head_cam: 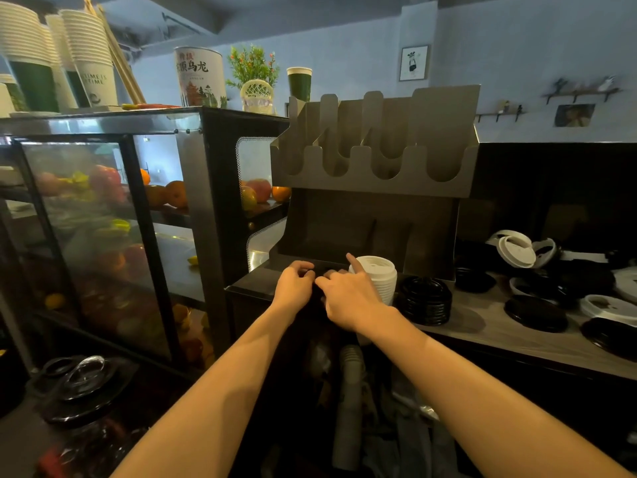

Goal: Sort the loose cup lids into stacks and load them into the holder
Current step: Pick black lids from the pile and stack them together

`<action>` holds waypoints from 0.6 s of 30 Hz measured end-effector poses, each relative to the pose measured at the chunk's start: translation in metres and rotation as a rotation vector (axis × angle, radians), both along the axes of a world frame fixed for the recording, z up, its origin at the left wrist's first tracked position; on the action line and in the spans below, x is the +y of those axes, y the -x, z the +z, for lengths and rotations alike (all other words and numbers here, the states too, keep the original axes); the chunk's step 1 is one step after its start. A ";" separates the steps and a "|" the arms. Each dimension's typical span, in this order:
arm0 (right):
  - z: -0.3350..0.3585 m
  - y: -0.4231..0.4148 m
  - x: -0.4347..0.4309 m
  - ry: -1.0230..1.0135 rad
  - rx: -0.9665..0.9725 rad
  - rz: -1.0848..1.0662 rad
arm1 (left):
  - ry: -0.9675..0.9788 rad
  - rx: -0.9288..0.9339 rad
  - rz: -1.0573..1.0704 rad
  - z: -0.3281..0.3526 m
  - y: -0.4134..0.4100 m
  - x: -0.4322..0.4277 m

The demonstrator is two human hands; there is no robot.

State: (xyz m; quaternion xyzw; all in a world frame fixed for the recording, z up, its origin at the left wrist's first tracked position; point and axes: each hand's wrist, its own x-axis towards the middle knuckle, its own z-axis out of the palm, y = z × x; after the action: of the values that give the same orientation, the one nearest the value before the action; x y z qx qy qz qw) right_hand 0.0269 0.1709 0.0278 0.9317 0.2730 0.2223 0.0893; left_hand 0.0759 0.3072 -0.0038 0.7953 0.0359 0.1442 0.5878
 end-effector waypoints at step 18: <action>0.013 0.018 -0.053 -0.591 -0.157 0.120 | 0.001 -0.326 -0.056 0.027 0.029 -0.043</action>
State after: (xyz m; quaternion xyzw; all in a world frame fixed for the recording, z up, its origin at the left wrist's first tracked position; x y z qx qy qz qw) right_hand 0.0086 0.1175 0.0406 0.8796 0.2433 0.3681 -0.1777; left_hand 0.0474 0.2638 0.0237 0.7618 -0.0821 0.2546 0.5900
